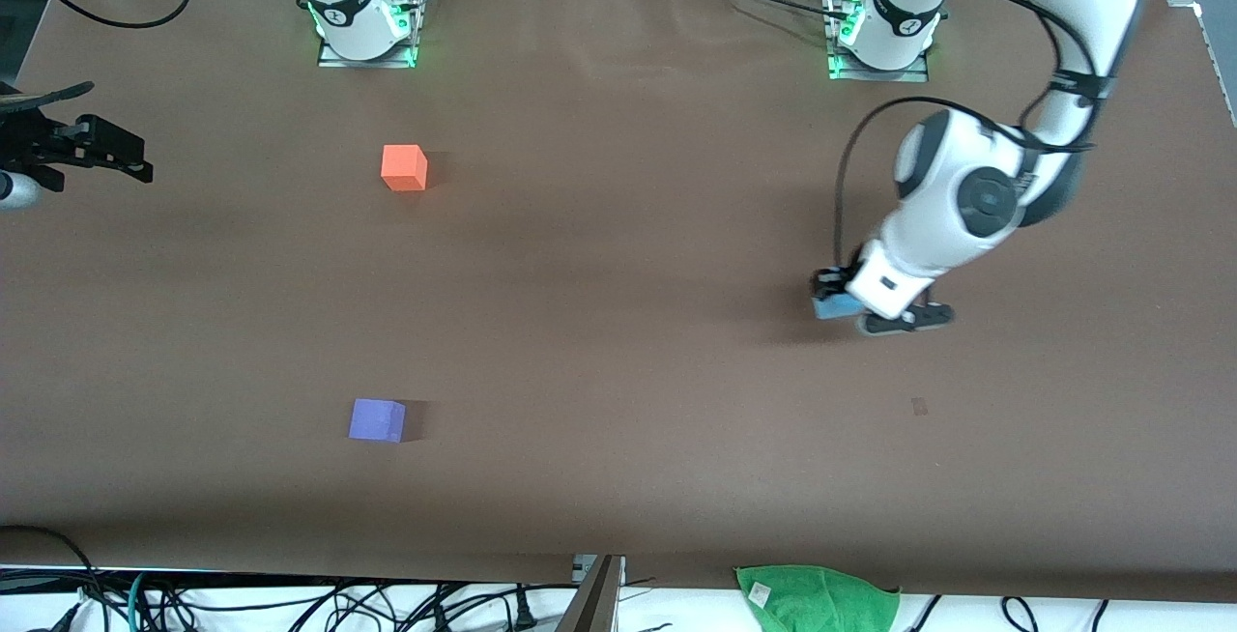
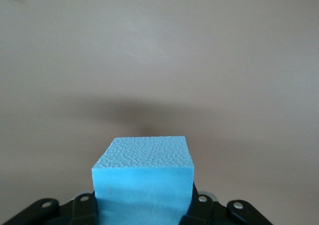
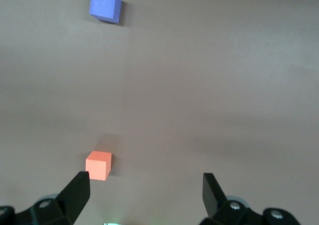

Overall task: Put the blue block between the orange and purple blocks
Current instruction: 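Carry the blue cube with the left gripper toward the table middle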

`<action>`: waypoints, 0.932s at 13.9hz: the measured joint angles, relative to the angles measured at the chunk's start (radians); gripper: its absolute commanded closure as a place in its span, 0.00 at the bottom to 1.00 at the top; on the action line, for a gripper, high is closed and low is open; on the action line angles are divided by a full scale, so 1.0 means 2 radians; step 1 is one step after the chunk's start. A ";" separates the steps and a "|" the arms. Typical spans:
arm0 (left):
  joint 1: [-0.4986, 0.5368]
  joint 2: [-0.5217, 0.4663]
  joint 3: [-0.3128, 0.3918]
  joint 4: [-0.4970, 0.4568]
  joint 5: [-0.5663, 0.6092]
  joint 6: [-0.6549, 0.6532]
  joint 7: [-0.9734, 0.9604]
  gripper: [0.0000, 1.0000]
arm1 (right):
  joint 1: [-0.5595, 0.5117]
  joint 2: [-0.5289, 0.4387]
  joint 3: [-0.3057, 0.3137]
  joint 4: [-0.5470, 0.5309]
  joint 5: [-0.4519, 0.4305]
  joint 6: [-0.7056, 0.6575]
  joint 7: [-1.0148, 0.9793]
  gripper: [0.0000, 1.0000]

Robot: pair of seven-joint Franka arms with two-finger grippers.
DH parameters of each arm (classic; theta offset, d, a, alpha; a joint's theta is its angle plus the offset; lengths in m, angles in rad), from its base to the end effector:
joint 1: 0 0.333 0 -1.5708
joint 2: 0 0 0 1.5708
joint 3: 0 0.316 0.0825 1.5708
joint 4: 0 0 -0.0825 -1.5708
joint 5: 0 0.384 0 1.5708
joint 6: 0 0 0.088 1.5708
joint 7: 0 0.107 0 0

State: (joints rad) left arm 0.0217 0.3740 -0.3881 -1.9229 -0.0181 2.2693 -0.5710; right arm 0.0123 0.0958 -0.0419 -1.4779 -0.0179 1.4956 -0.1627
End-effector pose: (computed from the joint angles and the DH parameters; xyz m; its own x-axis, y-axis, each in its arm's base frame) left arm 0.5829 -0.2113 0.3105 0.9689 0.2321 -0.0853 0.2416 -0.9622 0.1258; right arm 0.5757 -0.0179 0.6076 0.9881 0.1313 -0.0804 0.1325 -0.9911 0.0090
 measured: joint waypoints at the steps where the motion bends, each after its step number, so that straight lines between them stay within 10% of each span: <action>1: -0.005 0.012 -0.019 0.017 0.000 0.000 -0.042 0.76 | 0.000 0.000 0.000 0.000 0.000 0.000 0.000 0.00; 6: -0.099 0.108 -0.033 0.121 0.016 0.000 -0.179 0.68 | 0.000 0.001 0.000 0.000 0.004 0.001 0.000 0.00; 13: -0.201 0.199 -0.019 0.193 0.099 0.001 -0.192 0.82 | 0.000 0.008 -0.003 0.000 0.004 0.009 0.000 0.00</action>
State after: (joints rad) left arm -0.3812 0.7720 -0.4265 -1.5378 0.1802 2.2718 -0.9547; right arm 0.0119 0.1118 -0.0477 -1.4780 -0.0098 1.5140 -0.1627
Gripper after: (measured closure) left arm 0.432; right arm 0.000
